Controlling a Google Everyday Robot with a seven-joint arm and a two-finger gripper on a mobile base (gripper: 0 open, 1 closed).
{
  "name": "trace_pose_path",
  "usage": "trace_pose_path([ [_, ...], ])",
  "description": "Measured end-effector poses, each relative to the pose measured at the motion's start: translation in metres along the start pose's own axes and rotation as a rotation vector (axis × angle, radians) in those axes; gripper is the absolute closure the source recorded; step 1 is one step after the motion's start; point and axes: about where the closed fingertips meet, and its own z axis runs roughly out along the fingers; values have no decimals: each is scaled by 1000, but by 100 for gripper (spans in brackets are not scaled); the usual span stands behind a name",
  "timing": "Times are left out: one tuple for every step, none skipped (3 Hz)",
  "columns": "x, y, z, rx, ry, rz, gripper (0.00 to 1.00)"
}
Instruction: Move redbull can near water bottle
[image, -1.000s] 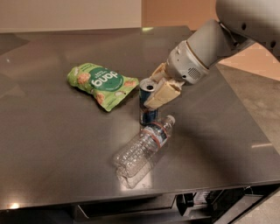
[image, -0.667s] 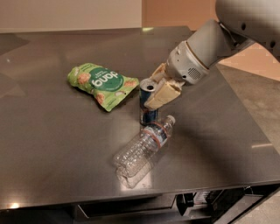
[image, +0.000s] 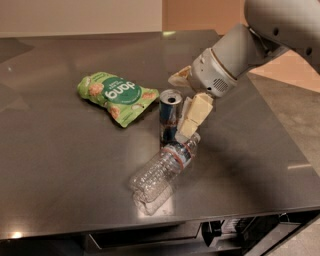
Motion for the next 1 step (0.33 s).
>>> trace_pose_path([
  [0,0,0,0,0,0,0],
])
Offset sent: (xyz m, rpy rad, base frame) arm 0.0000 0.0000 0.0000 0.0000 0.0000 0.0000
